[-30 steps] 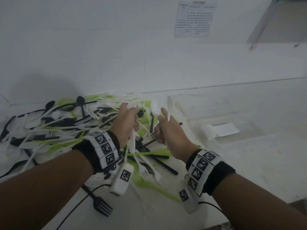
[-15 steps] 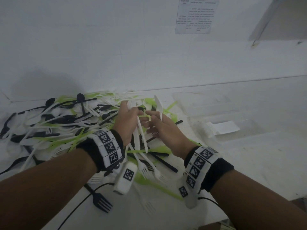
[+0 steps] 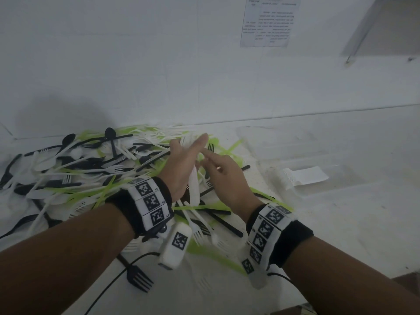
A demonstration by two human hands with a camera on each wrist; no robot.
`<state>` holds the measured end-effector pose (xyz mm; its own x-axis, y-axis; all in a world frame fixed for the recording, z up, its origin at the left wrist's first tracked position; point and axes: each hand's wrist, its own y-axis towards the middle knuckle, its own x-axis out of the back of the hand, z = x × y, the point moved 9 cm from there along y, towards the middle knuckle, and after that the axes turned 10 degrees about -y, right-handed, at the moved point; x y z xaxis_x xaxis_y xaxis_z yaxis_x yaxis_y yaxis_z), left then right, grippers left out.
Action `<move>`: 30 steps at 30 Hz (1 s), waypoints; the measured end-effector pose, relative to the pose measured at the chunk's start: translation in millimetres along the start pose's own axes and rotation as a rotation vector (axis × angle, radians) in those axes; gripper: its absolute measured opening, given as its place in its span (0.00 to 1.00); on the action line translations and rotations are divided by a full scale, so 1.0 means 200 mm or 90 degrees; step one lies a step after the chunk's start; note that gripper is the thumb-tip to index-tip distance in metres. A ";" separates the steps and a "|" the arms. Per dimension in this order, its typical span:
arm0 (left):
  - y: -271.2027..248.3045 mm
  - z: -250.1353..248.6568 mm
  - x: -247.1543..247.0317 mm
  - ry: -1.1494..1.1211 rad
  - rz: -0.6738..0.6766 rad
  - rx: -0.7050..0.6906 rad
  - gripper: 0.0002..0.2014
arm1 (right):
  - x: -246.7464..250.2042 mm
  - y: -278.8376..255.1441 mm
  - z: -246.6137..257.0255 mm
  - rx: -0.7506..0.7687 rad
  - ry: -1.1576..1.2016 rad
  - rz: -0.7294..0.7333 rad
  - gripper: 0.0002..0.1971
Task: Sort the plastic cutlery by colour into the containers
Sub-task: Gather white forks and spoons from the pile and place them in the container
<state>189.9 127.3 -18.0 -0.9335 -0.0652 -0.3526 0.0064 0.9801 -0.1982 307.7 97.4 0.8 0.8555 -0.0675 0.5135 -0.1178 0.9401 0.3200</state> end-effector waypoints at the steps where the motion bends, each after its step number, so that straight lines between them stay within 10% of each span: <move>1: 0.00 0.00 0.00 0.023 -0.007 0.000 0.40 | -0.02 0.00 0.01 0.025 -0.043 0.006 0.15; 10: -0.04 -0.10 0.09 -0.107 -0.084 -0.068 0.12 | -0.09 0.00 -0.01 -0.029 -0.022 -0.002 0.15; 13: -0.04 -0.14 0.08 -0.132 -0.066 -0.081 0.14 | -0.21 -0.07 -0.06 -0.241 0.186 0.182 0.18; 16: -0.05 -0.17 0.05 -0.100 -0.022 -0.086 0.11 | -0.28 -0.13 0.00 -0.259 0.282 0.284 0.26; 25: -0.05 -0.37 0.15 0.459 0.227 -0.259 0.10 | 0.06 0.02 -0.01 0.107 -0.423 0.063 0.18; 30: -0.12 -0.32 0.03 0.627 0.235 -0.395 0.10 | 0.14 0.01 -0.01 0.159 -0.537 0.033 0.17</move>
<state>161.3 114.9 44.3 -0.7857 0.1411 0.6022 0.4076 0.8505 0.3324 331.9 97.9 14.7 0.2001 -0.3442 0.9173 -0.3371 0.8549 0.3943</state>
